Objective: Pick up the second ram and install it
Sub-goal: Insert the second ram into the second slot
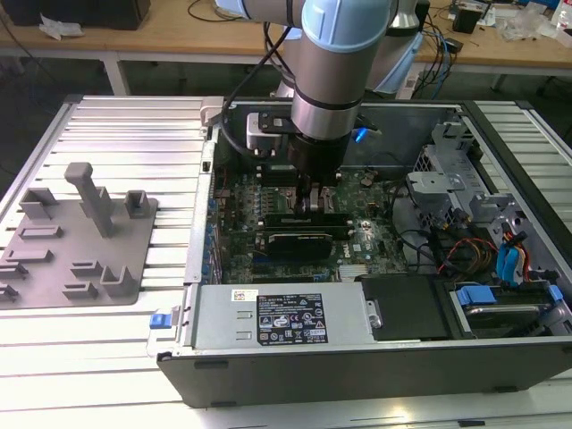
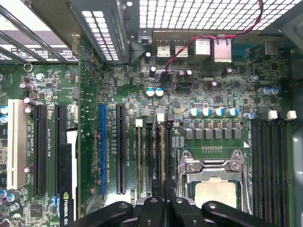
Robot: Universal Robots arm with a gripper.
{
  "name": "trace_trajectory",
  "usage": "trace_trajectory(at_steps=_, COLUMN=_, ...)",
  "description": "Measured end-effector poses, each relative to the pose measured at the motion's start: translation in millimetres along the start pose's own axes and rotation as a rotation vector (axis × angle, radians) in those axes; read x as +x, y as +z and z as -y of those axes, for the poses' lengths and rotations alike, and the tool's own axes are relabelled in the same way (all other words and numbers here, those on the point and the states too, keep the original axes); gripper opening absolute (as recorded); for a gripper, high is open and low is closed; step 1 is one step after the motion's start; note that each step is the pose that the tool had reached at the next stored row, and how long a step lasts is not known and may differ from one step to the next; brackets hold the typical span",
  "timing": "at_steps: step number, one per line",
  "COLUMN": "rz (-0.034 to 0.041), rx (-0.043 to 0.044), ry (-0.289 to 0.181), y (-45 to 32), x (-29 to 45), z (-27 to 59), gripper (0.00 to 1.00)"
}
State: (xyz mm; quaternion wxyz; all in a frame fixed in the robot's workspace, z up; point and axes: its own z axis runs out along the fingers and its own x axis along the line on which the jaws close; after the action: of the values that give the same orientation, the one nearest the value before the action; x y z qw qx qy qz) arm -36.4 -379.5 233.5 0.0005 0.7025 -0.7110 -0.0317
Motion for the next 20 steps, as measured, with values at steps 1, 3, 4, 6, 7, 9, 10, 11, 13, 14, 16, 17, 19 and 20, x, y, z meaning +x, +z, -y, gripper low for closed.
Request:
trace_trajectory(at_steps=1, rz=-0.0001, rx=-0.0001, ry=0.0, y=0.8, x=0.1, z=0.0, gripper=0.09)
trace_trajectory(at_steps=3, rz=-0.0005, rx=-0.0002, ry=0.0, y=1.5, x=0.2, z=0.0, gripper=0.09)
trace_trajectory(at_steps=4, rz=-0.0005, rx=-0.0003, ry=0.0, y=1.5, x=0.1, z=0.0, gripper=0.09)
trace_trajectory(at_steps=6, rz=-0.0002, rx=-0.0001, ry=0.0, y=4.1, x=0.2, z=0.2, gripper=0.09)
trace_trajectory(at_steps=7, rz=-0.0003, rx=-0.0002, ry=0.0, y=5.5, x=0.3, z=0.2, gripper=0.09)
trace_trajectory(at_steps=9, rz=0.0003, rx=0.0, ry=0.0, y=7.0, x=0.3, z=0.3, gripper=0.09)
trace_trajectory(at_steps=10, rz=-0.0002, rx=-0.0002, ry=0.0, y=7.5, x=0.4, z=0.3, gripper=0.09)
trace_trajectory(at_steps=11, rz=-0.0002, rx=-0.0003, ry=0.0, y=7.8, x=0.4, z=0.3, gripper=0.09)
trace_trajectory(at_steps=13, rz=-0.0003, rx=-0.0003, ry=0.0, y=8.2, x=0.4, z=0.3, gripper=0.09)
trace_trajectory(at_steps=14, rz=-0.0001, rx=-0.0002, ry=0.0, y=8.7, x=0.4, z=0.3, gripper=0.09)
trace_trajectory(at_steps=16, rz=-0.0006, rx=-0.0004, ry=0.0, y=9.3, x=0.6, z=0.3, gripper=0.09)
trace_trajectory(at_steps=17, rz=-0.0003, rx=-0.0003, ry=0.0, y=9.5, x=0.5, z=0.3, gripper=0.09)
trace_trajectory(at_steps=19, rz=0.0022, rx=0.001, ry=0.0, y=10.5, x=0.2, z=0.5, gripper=0.11)
trace_trajectory(at_steps=20, rz=0.0014, rx=0.0006, ry=0.0, y=10.3, x=0.3, z=0.4, gripper=0.11)
